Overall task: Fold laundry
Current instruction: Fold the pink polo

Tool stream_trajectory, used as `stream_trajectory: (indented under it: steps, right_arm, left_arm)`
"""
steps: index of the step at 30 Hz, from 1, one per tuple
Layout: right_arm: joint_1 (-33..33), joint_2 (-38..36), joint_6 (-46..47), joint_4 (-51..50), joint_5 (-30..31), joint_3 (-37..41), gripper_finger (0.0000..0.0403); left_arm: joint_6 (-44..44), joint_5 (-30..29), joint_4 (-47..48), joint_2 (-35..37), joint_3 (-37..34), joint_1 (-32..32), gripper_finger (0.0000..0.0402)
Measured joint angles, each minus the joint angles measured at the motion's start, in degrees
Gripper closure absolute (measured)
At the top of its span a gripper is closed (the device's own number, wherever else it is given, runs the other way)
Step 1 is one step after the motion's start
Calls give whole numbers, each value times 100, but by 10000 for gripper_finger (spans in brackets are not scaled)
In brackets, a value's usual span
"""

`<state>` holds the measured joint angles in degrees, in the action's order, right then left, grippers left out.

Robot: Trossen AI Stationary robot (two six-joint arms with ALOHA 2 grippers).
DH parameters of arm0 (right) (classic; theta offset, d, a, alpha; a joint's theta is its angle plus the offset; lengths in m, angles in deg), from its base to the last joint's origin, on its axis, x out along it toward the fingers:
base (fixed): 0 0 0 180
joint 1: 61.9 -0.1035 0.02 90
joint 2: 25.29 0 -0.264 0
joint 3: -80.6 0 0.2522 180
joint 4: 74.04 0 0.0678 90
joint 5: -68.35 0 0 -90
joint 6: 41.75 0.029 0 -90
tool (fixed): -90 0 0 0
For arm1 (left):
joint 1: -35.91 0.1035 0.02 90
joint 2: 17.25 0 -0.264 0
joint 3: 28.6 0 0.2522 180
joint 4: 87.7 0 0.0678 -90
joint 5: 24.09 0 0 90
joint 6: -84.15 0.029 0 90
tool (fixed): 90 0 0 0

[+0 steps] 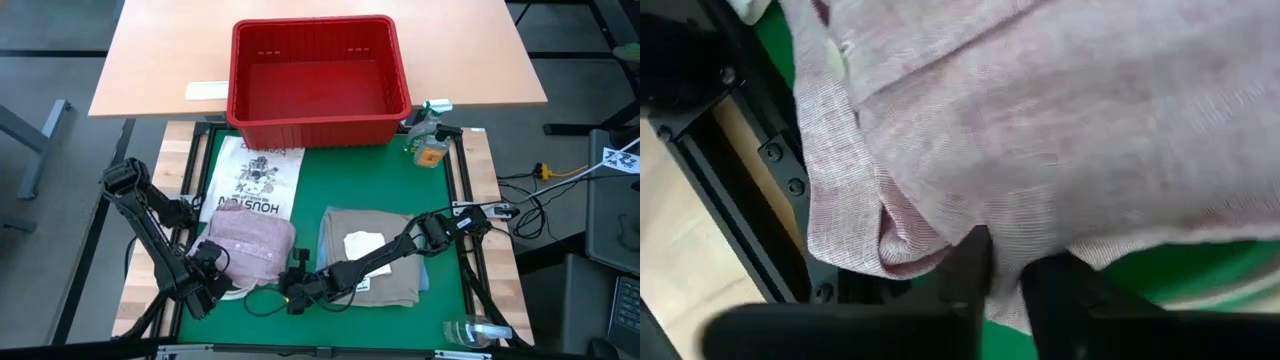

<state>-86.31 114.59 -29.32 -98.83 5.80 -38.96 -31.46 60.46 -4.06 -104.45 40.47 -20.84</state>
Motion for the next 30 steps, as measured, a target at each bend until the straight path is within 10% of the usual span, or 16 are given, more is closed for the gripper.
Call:
stream_trajectory:
  steps: [10,17,30]
  right_arm:
    - [-50,-161,-41,-906,75,-9,394]
    - [-103,-208,-116,-1206,196,-13,397]
    - [-109,-208,-118,-1307,-24,4,386]
  left_arm:
    - [-1298,-60,584,-254,2,20,398]
    - [-697,8,520,-254,4,142,399]
    - [230,287,-179,-254,2,190,318]
